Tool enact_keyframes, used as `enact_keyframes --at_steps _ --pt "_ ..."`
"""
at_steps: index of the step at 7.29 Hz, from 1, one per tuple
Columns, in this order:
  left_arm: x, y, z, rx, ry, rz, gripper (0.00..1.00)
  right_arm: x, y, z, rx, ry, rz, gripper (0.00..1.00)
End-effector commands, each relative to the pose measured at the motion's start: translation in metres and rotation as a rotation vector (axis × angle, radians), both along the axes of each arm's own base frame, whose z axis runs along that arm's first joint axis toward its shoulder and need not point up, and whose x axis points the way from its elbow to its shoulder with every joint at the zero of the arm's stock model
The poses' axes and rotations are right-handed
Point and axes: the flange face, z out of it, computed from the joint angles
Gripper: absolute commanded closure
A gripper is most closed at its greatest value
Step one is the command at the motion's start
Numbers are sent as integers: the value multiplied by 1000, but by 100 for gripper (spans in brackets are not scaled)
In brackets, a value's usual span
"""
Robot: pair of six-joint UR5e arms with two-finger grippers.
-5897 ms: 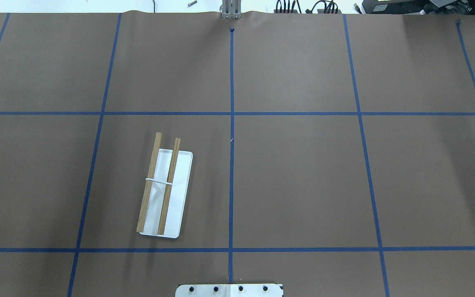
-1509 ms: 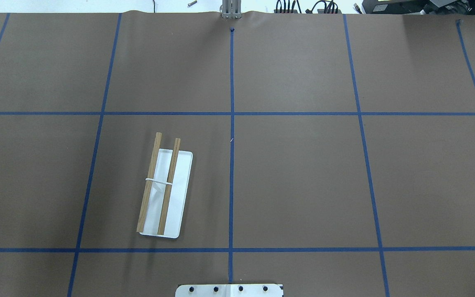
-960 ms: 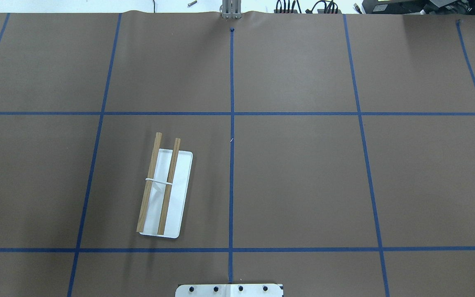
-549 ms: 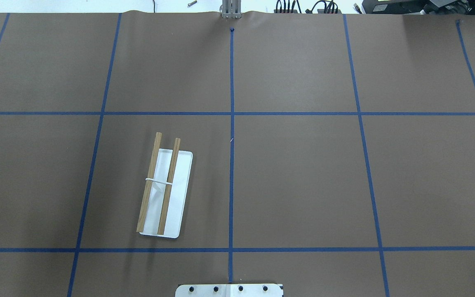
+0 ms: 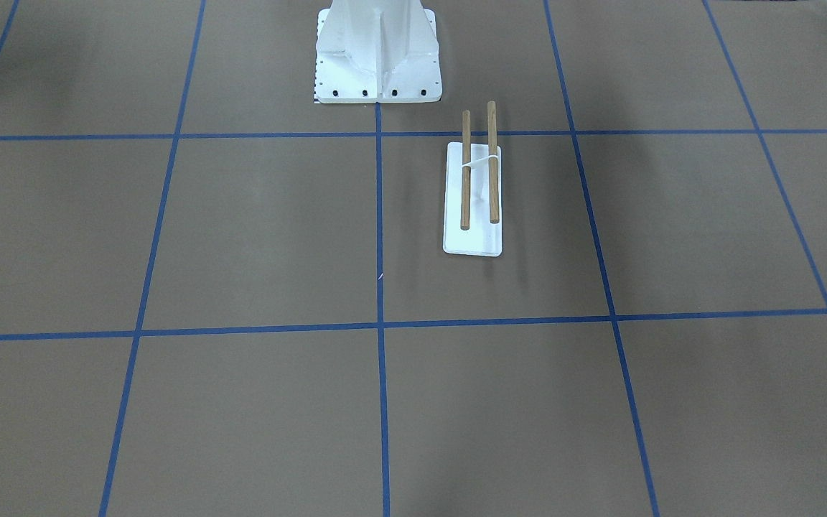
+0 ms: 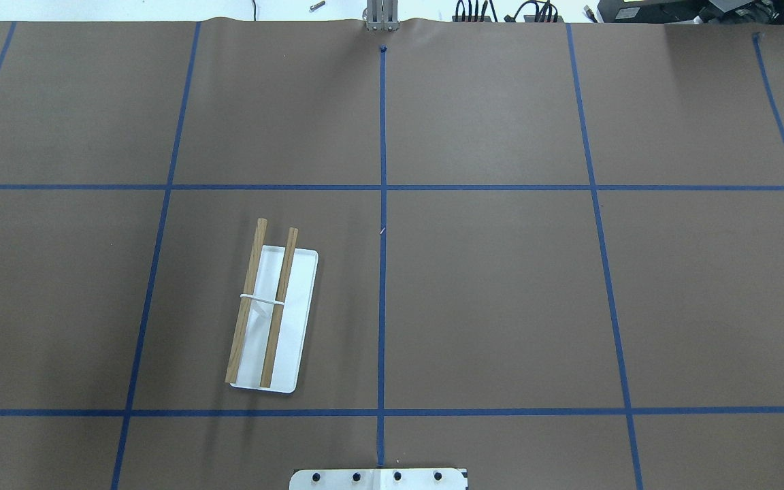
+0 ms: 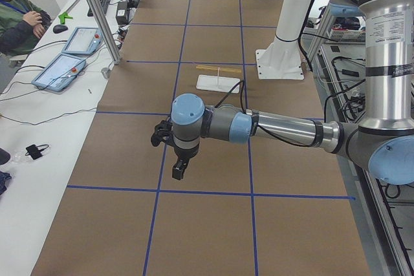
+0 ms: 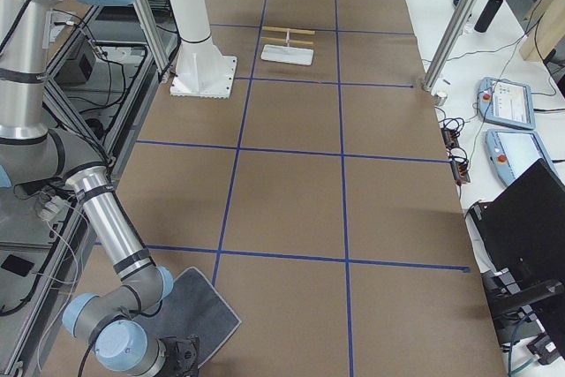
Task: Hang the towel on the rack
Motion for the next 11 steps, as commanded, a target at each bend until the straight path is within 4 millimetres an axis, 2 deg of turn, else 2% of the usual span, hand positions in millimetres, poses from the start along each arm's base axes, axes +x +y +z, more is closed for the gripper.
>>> enact_keyframes --at_steps 1,3,5,6,8,10,11 --pt "0 -1 -1 2 -1 0 1 1 -1 0 0 2 0 100" --pt "0 -1 -2 3 1 0 1 7 -14 -7 18 4 6 100" --pt "0 -1 -1 2 1 0 1 30 -62 -26 30 -14 18 100" --pt "1 -1 -1 -1 1 2 1 46 -94 -52 52 7 16 100" --pt "1 -1 0 -1 1 2 1 75 -178 -125 92 26 -15 100" --pt "2 -10 -10 21 1 4 1 101 -283 -225 127 26 -50 100" --pt "2 -20 -22 46 1 4 1 98 -320 -271 153 37 -82 100"
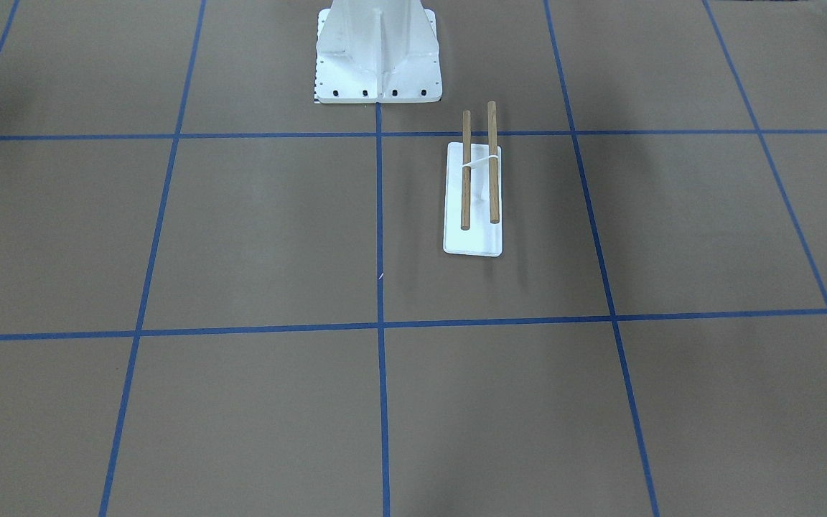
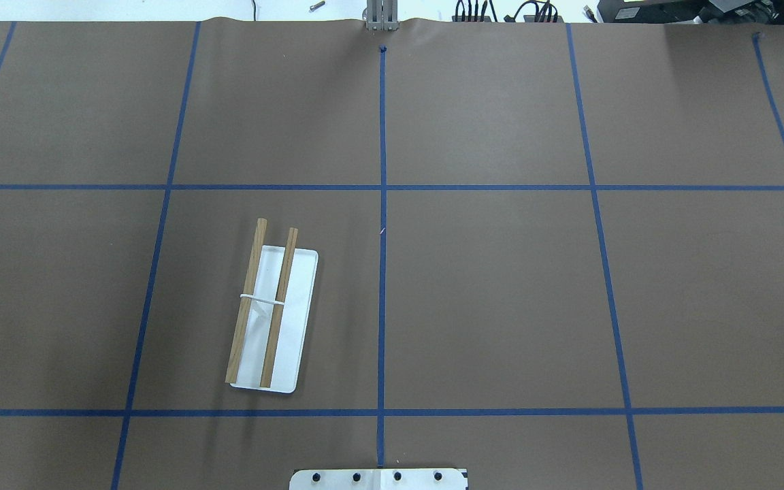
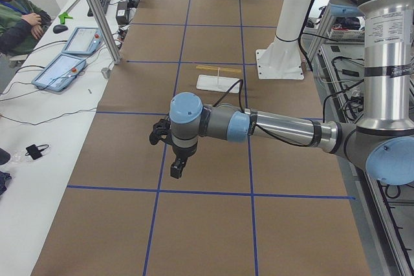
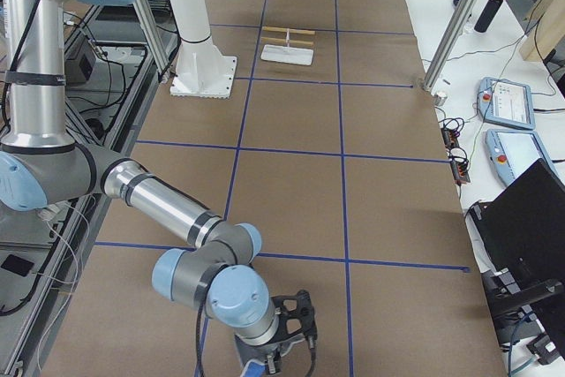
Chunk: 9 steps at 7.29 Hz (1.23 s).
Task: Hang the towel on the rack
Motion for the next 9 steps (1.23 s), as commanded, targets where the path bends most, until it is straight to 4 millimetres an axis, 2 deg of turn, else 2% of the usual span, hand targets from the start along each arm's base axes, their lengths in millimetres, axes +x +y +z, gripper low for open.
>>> enact_keyframes --at_steps 1,2,3,4,5,6,7,8,9 --pt "0 -25 -30 68 -1 0 1 -7 -87 -113 77 -11 -60 100" --pt "0 -35 -44 111 0 2 1 -26 -117 -157 140 -62 -87 100" --pt "1 -40 -53 196 0 1 1 -57 -135 -195 142 -116 -66 100" --pt "0 -53 -60 323 0 -12 1 -97 -152 -240 136 -142 -44 100" --pt "1 -69 -68 258 45 -111 1 -145 -155 -278 115 -171 -34 100" --pt "1 -70 -74 241 60 -142 1 -187 -153 -319 53 -225 34 100" --pt "3 -72 -79 245 75 -138 1 -226 -158 -383 30 -285 89 100" --pt "7 -72 -91 267 102 -123 1 -272 -160 -434 21 -330 88 100" --pt "32 -72 -100 316 133 -67 1 -297 -157 -470 19 -364 94 100"
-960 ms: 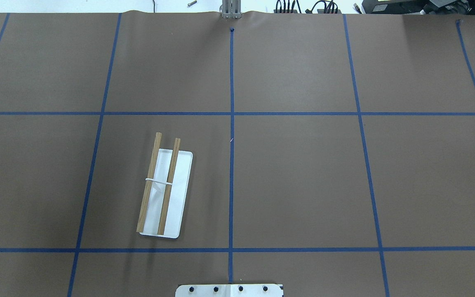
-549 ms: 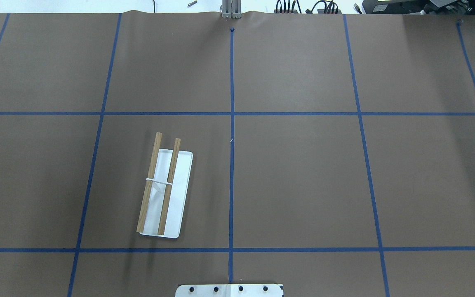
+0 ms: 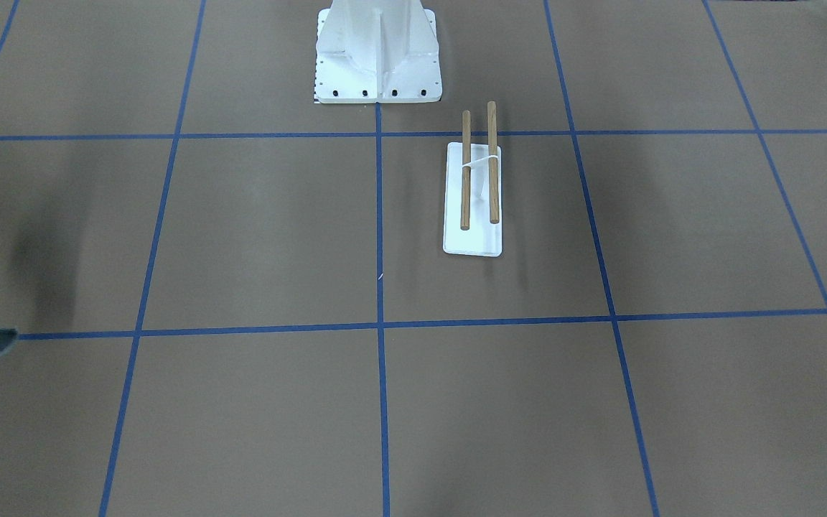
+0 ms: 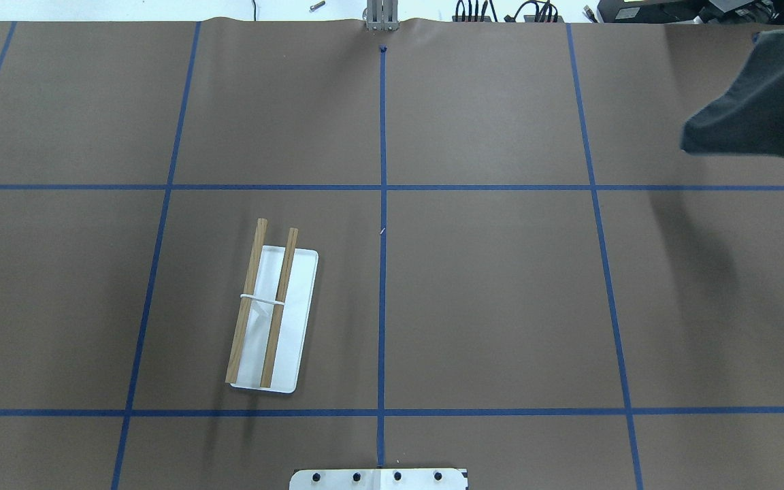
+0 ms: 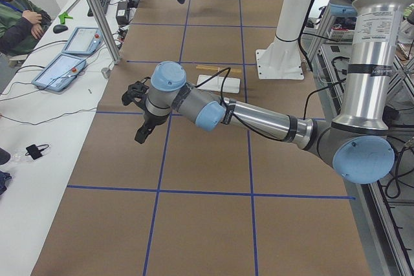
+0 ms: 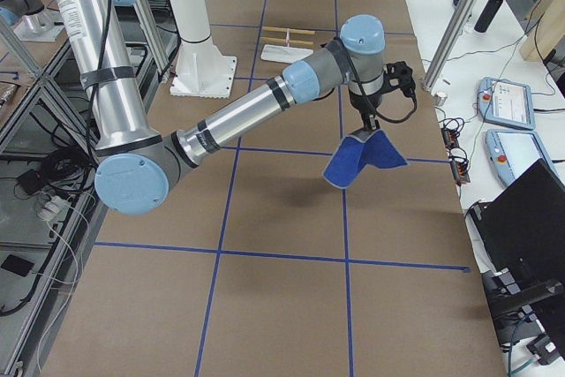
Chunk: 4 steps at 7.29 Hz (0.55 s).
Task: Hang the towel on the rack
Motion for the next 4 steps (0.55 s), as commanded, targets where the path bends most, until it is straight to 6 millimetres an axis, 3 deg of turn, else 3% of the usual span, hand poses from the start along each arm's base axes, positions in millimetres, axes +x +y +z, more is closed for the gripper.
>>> enact_keyframes --at_steps 1,2,4 --pt "68 -12 -39 126 48 125 1 -71 17 -86 -29 -92 11 100" --pt "93 -29 -86 30 152 47 1 -96 30 -126 -23 -124 31 100" --pt "179 -41 -182 -265 397 -54 1 -146 71 -184 52 -150 42 100"
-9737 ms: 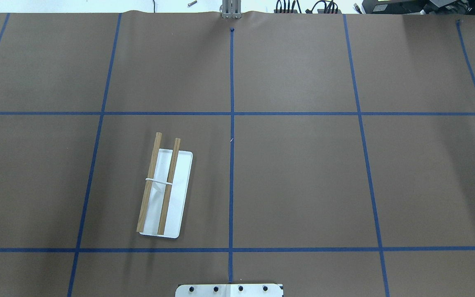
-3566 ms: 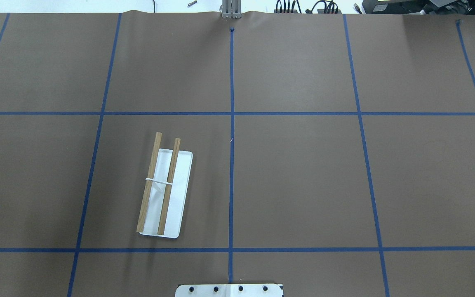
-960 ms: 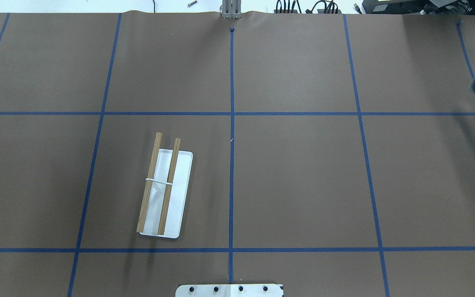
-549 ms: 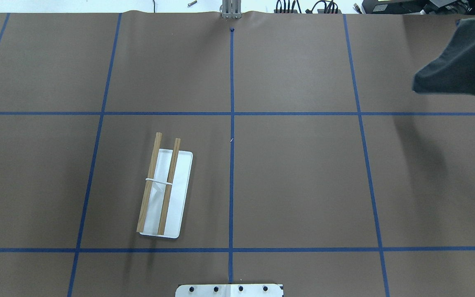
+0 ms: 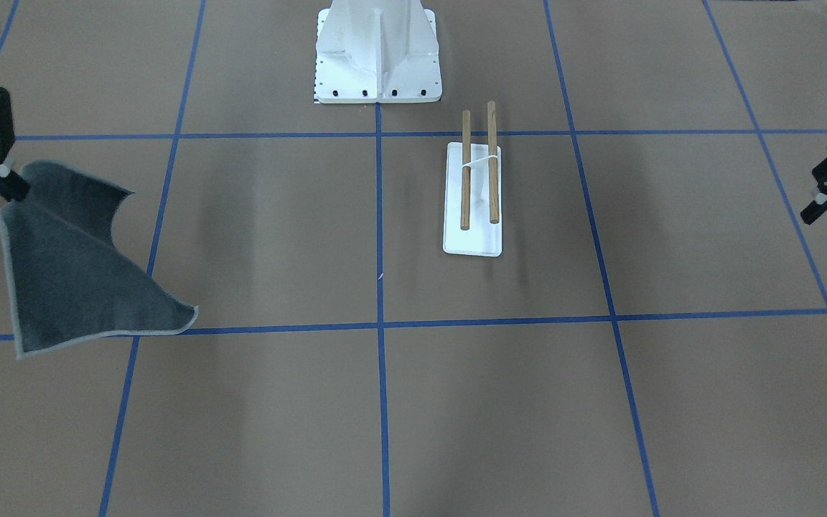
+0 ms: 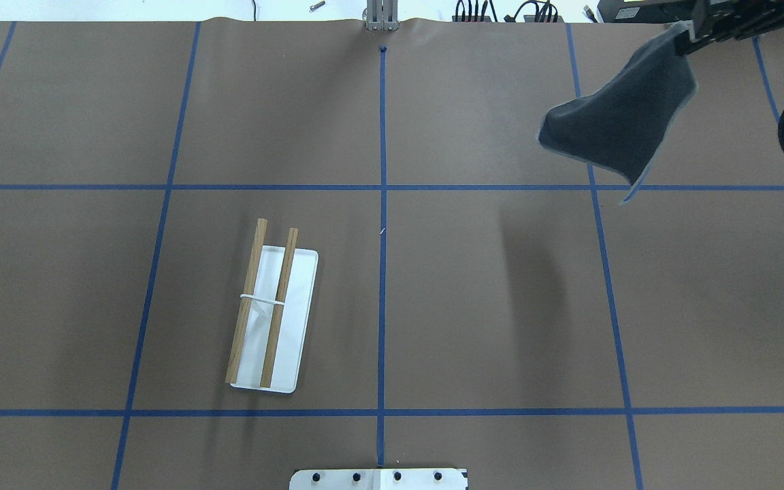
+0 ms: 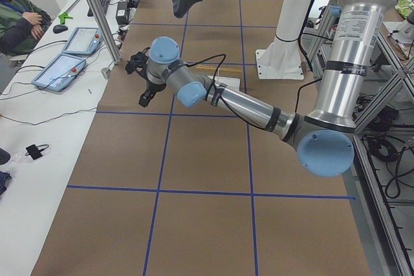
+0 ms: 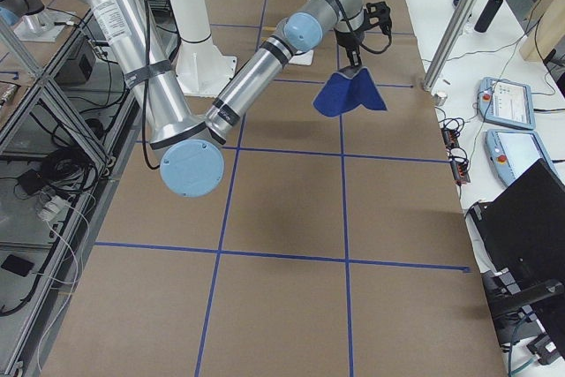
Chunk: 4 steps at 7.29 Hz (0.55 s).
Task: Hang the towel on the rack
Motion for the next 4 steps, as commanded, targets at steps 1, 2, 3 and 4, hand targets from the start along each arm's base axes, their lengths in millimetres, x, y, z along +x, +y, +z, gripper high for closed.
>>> enact_keyframes --at_steps 1,2,3,4 --pt "108 -5 -107 -302 226 -24 1 -50 33 -59 36 -48 35 100" --pt "152 3 -151 -430 299 -16 2 -75 41 -78 50 -56 59 100" --pt "182 15 -181 -543 351 -7 2 -107 54 -93 74 -85 86 100" --pt "208 21 -205 -648 391 -20 2 -139 69 -102 104 -147 136 100"
